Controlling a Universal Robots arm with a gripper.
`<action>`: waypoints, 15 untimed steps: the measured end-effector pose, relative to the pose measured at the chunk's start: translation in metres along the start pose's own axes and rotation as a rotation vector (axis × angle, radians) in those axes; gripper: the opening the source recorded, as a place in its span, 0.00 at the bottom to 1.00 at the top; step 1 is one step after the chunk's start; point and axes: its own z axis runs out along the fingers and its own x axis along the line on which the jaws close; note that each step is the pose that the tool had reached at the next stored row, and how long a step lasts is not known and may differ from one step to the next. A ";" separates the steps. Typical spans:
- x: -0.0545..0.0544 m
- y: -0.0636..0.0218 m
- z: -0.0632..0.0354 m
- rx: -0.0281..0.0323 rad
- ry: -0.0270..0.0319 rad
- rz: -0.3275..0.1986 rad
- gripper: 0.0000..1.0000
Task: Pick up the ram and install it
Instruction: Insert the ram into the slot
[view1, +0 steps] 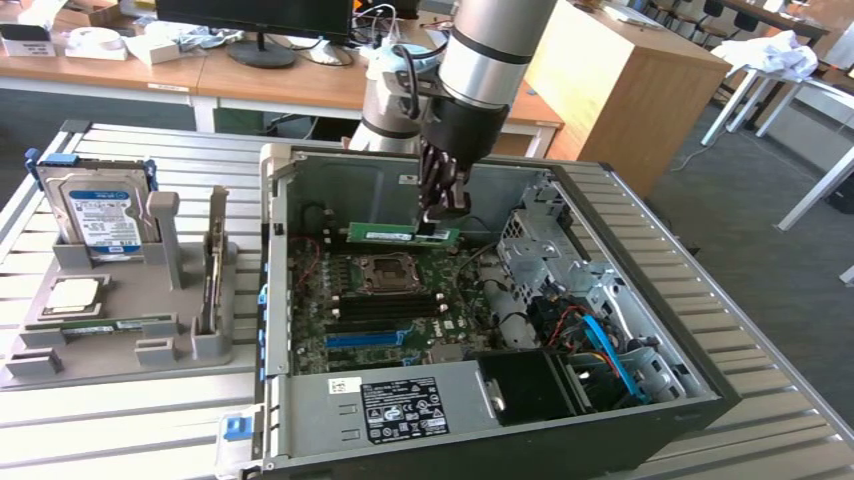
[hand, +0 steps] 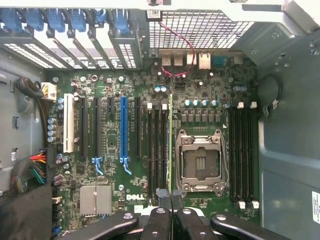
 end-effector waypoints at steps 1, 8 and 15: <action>0.000 0.0000 0.0000 -0.0001 0.0001 -0.002 0.12; 0.000 -0.0001 0.0002 0.0036 0.0020 -0.037 0.12; 0.000 0.0000 0.0003 0.0184 0.0018 -0.043 0.12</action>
